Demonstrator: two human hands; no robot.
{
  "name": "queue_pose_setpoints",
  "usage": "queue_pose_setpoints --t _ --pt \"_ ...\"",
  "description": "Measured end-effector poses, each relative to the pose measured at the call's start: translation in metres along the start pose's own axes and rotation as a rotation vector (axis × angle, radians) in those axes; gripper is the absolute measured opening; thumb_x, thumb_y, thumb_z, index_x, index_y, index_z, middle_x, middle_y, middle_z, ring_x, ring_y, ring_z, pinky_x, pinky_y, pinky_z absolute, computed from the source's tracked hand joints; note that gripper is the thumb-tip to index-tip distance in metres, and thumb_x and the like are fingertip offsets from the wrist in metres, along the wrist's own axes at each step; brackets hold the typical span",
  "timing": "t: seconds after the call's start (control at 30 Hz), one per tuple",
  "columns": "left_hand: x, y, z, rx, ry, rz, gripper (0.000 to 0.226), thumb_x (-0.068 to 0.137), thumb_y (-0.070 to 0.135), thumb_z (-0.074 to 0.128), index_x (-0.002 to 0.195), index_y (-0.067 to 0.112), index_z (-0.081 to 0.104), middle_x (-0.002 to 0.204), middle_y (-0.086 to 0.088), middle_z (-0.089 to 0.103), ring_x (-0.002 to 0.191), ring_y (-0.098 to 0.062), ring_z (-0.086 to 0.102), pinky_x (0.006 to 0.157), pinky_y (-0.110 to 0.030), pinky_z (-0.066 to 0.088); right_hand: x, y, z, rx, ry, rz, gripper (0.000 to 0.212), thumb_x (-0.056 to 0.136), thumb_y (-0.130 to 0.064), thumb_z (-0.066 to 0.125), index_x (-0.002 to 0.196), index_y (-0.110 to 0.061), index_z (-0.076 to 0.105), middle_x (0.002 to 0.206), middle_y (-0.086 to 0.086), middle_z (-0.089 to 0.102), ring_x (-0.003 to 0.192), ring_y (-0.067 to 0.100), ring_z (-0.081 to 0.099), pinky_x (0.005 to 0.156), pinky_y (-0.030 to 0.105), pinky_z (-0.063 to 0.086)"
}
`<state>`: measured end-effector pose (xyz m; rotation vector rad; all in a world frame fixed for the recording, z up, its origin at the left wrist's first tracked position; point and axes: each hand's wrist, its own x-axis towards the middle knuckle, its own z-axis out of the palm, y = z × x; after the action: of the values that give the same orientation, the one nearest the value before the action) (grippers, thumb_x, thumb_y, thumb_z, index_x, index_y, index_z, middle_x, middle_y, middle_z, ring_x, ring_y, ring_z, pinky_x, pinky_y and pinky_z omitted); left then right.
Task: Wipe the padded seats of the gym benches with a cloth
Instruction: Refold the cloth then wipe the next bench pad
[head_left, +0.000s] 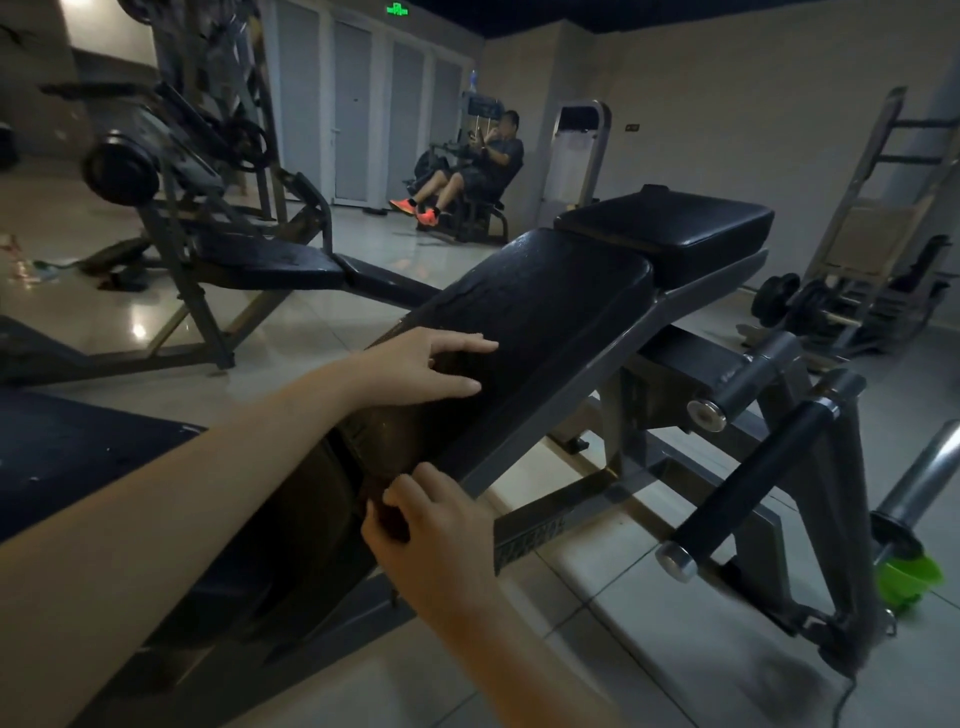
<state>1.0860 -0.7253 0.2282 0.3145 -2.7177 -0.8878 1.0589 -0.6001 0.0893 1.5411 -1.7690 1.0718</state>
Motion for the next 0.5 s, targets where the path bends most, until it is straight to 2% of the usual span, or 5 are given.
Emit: queue_pose_setpoints --t 0.07,0.17,0.37,0.5 --pt "-0.002 0.0 0.004 0.082 -0.015 -0.015 0.056 0.093 0.037 0.063 0.143 0.046 0.04 0.16 0.014 0.021 0.147 -0.01 0.017 0.119 -0.039 0.015 0.0 0.0 0.001 -0.084 -0.027 -0.106 0.011 0.087 -0.028 0.067 0.083 -0.02 0.06 0.082 -0.006 0.057 0.067 0.005 0.049 0.054 0.02 0.046" --pt "-0.005 -0.004 0.007 0.13 -0.007 -0.02 0.057 0.093 0.042 0.061 0.144 0.05 0.036 0.162 0.014 0.015 0.148 -0.011 0.012 0.117 -0.037 0.015 0.005 0.005 -0.004 -0.146 -0.051 -0.2 0.011 0.088 -0.027 0.066 0.083 -0.019 0.06 0.081 -0.005 0.056 0.066 0.007 0.048 0.051 0.023 0.046" --pt "-0.006 -0.029 -0.002 0.084 -0.007 -0.04 0.051 0.092 0.042 0.063 0.137 0.054 0.043 0.159 0.017 0.021 0.147 -0.007 0.015 0.119 -0.038 0.017 0.026 0.03 -0.026 -0.093 0.033 -0.141 0.012 0.087 -0.027 0.066 0.081 -0.018 0.062 0.082 -0.004 0.057 0.067 0.005 0.05 0.053 0.023 0.047" --pt "-0.005 -0.041 0.0 0.046 0.045 -0.053 0.05 0.088 0.041 0.067 0.133 0.053 0.047 0.157 0.018 0.026 0.146 -0.007 0.019 0.12 -0.047 0.02 0.056 0.061 -0.053 -0.138 0.106 -0.094 0.015 0.084 -0.026 0.07 0.08 -0.017 0.059 0.079 -0.005 0.055 0.064 0.003 0.046 0.051 0.017 0.044"
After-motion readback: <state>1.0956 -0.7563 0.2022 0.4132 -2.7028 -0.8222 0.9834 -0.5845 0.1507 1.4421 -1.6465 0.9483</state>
